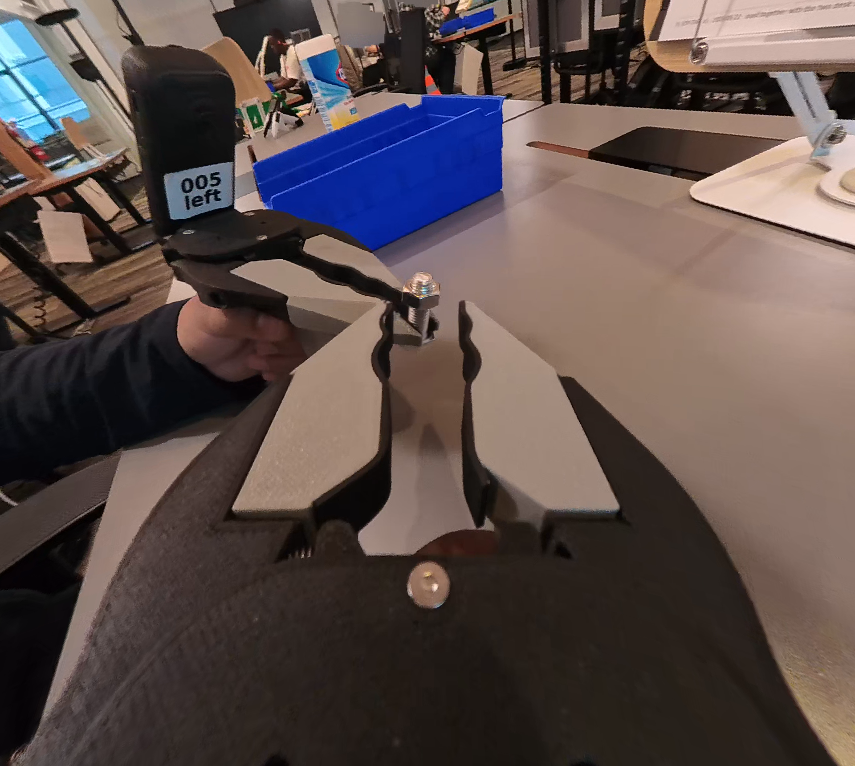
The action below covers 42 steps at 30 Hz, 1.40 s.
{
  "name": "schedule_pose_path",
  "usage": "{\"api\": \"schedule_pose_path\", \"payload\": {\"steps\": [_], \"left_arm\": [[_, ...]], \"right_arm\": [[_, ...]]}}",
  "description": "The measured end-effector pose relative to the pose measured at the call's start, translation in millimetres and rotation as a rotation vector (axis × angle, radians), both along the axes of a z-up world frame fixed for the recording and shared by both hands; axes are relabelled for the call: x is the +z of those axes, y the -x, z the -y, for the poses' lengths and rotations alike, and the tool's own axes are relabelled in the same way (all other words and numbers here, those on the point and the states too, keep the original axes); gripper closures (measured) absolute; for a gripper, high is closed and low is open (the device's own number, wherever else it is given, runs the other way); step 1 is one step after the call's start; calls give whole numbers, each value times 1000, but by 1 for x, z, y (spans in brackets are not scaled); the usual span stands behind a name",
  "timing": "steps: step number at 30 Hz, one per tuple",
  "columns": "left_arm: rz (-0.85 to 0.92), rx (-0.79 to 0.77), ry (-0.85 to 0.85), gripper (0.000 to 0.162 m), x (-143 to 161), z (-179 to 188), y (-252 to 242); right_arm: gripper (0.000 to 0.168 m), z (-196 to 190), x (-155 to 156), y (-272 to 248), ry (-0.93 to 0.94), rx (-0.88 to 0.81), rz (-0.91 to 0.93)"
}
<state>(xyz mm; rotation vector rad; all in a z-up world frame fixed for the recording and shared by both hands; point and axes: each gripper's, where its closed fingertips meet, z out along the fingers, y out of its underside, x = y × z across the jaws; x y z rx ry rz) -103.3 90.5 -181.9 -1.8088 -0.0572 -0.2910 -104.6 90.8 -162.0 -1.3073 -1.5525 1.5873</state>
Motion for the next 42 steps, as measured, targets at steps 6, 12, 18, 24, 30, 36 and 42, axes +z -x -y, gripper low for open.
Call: {"api": "schedule_pose_path", "payload": {"steps": [6,12,18,24,30,36,42], "left_arm": [[-51,-102,6,155,-2,-1,-26],[-50,-42,-1,155,0,-1,-14],[-21,-41,-14,155,4,1,-10],[-78,-84,-6,155,1,-2,-26],[-20,-16,-32,155,8,1,-4],[-5,-112,-24,155,6,0,-27],[19,-79,-20,155,5,-1,-18]], "right_arm": [[149,16,-3,0,-8,65,2],[146,8,0,-1,5,40,0],[146,13,4,-3,16,67,-21],[144,13,3,-1,-18,51,-19],[146,5,8,-3,25,39,-28],[141,23,4,-3,17,105,-29],[141,11,7,-3,0,54,-37]]}}
